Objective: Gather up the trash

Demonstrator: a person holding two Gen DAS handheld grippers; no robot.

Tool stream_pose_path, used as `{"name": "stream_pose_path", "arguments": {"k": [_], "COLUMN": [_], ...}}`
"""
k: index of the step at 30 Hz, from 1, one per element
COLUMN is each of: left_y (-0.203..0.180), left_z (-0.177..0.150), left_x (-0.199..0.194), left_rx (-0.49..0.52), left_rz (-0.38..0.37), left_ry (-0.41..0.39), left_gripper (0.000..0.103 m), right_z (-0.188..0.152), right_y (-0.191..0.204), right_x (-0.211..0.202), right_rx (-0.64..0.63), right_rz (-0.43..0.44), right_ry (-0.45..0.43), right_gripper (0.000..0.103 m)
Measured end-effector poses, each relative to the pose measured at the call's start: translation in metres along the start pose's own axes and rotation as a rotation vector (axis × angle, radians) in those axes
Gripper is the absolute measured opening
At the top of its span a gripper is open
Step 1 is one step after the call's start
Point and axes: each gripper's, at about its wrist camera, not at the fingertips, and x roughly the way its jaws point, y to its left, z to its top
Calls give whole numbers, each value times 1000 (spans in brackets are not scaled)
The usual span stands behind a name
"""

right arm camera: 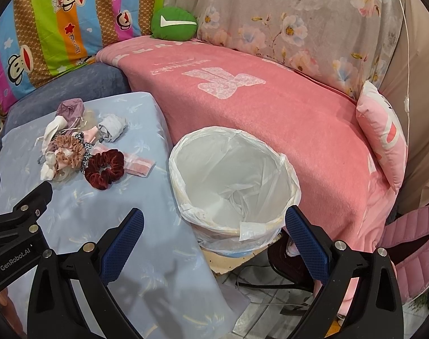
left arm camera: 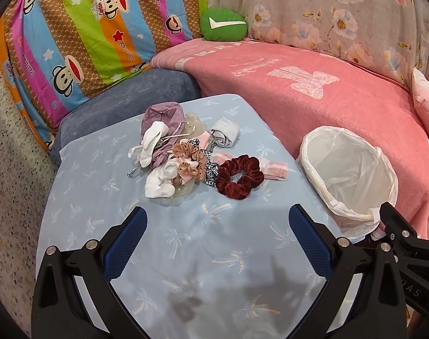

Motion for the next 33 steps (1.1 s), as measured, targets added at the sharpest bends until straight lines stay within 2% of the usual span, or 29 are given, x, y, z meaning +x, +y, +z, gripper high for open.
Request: {"name": "stream_pose_path", "arguments": {"k": [33], "left_y": [-8], "left_z": [1], "left_x": [0], "left_rx": [4], "left_rz": [-11], "left_ry": [-6], "left_gripper": [96], "right_z": [1], "right_y": [-4], "right_x": [0], "right_rx": [7], "right_rz": [-8], "right_ry": [-12], "right_gripper": [97]}}
